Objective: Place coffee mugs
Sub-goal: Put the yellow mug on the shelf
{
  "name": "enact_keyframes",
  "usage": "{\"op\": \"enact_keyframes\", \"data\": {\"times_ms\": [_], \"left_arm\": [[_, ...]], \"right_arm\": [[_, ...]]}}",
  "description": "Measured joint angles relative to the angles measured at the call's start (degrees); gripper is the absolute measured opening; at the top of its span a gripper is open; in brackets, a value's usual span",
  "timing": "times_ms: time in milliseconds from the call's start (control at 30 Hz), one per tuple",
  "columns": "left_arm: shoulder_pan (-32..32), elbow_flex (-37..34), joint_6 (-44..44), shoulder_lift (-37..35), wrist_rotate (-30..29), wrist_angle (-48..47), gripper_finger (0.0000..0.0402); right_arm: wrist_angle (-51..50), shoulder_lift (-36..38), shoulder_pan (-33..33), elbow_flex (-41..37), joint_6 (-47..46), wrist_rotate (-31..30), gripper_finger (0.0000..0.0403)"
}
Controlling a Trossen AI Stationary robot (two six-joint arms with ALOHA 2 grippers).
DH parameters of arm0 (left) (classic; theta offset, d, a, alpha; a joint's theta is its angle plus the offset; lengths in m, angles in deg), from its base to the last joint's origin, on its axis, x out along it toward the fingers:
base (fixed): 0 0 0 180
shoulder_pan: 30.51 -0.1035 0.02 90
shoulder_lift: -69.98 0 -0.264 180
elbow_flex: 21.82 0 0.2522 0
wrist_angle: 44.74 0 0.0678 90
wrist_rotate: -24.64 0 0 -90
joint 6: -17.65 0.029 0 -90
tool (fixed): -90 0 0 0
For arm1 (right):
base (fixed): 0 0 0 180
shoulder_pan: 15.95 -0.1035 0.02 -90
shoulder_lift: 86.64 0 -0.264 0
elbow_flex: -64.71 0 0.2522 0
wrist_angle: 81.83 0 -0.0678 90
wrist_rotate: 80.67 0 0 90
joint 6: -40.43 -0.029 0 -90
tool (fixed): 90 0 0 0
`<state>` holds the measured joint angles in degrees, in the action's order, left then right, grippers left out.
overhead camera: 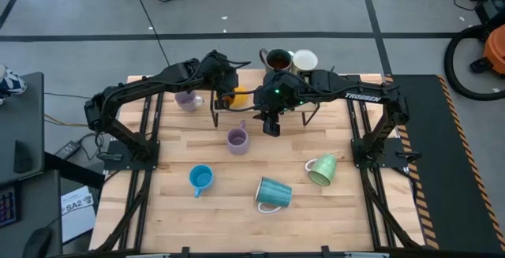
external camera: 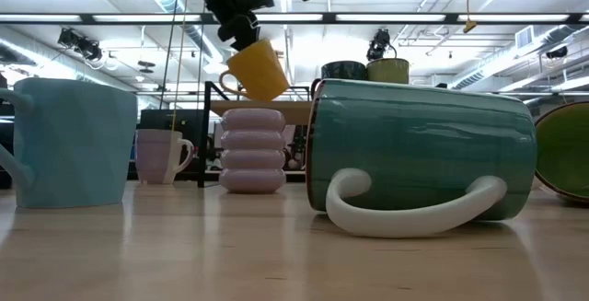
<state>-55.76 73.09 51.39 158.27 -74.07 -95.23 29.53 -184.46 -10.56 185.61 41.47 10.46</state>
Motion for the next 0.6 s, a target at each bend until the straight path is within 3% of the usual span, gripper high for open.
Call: {"op": "enact_keyframes", "data": {"times_ms": [333, 600], "left_arm": [[0.0, 0.1, 0.0, -0.1, -0.1, 4.1, 0.0153], [0.0, 0.1, 0.0, -0.1, 0.0, 5.8, 0.0158]], "right_arm": [[-0.1, 0.0, 0.0, 0.0, 0.0, 0.0, 0.0142], [-0.1, 0.0, 0.0, 0.0, 0.0, 0.0, 0.0142]]}}
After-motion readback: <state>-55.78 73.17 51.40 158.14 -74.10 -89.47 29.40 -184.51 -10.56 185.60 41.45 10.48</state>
